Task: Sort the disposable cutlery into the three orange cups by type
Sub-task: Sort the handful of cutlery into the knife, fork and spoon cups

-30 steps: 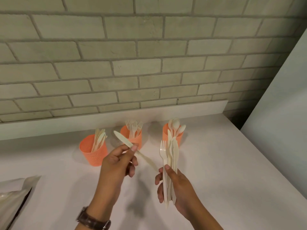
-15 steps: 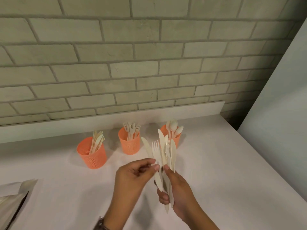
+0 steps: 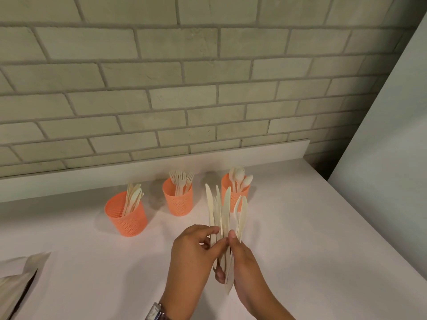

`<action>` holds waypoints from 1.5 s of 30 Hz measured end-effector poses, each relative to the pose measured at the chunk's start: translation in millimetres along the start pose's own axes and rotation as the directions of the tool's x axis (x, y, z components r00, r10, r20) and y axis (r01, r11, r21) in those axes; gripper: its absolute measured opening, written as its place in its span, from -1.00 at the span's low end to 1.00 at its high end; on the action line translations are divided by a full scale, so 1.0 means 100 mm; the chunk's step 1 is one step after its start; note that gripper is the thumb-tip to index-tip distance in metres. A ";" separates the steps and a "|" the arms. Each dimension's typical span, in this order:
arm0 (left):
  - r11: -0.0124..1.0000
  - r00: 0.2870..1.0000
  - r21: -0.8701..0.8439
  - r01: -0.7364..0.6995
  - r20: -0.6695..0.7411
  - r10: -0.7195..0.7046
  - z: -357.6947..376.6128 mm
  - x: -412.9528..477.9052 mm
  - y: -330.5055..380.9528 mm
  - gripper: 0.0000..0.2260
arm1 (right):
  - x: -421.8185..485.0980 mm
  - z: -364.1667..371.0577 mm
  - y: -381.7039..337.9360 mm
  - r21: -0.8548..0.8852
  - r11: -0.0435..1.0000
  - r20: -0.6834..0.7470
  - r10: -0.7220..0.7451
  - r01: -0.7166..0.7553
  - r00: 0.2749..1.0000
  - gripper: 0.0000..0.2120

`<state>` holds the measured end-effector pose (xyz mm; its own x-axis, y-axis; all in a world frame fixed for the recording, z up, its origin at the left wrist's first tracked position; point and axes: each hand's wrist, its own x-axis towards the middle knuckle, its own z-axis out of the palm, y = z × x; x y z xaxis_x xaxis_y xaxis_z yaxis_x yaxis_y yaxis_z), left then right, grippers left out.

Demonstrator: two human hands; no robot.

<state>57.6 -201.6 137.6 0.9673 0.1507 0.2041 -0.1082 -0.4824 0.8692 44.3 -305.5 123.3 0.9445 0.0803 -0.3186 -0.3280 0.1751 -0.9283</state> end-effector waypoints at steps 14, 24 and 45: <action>0.918 0.969 -0.318 0.239 0.139 -0.205 -0.04 0.07 0.01 -0.75 | -0.02 -0.02 -0.03 -0.046 0.997 0.013 -0.054 0.054 0.998 -0.68; 0.796 0.938 -0.502 0.338 0.249 -0.241 0.00 0.19 0.05 -0.85 | 0.04 -0.23 0.00 -0.071 0.995 -0.075 -0.073 0.068 0.995 -0.78; 0.898 0.989 -0.420 0.131 -0.014 -0.150 0.93 1.63 0.13 -0.77 | 0.22 -1.24 -0.10 0.084 0.994 -0.192 -0.049 0.066 0.980 -0.76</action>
<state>235.1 -263.5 140.4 0.9693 0.2332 0.0774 -0.0673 -0.0510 0.9964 70.5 -427.1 102.2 0.9454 -0.1185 -0.3037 -0.2652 0.2622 -0.9279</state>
